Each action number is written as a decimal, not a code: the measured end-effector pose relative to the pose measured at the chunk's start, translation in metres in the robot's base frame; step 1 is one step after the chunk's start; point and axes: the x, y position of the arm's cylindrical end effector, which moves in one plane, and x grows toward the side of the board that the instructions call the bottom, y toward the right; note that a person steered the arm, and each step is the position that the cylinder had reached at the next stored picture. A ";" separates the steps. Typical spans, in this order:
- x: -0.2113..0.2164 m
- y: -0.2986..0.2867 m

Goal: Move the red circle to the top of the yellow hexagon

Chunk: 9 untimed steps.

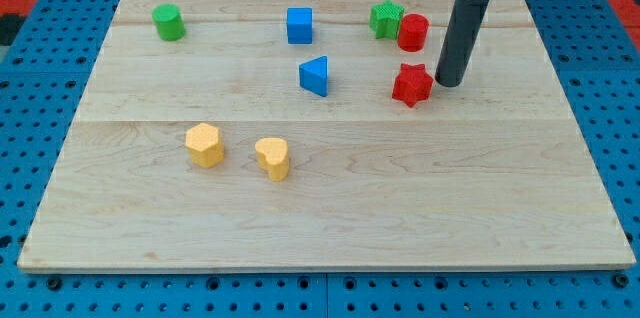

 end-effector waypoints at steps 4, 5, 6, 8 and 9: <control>-0.108 0.060; -0.129 0.018; -0.108 -0.004; -0.070 -0.013; -0.084 -0.025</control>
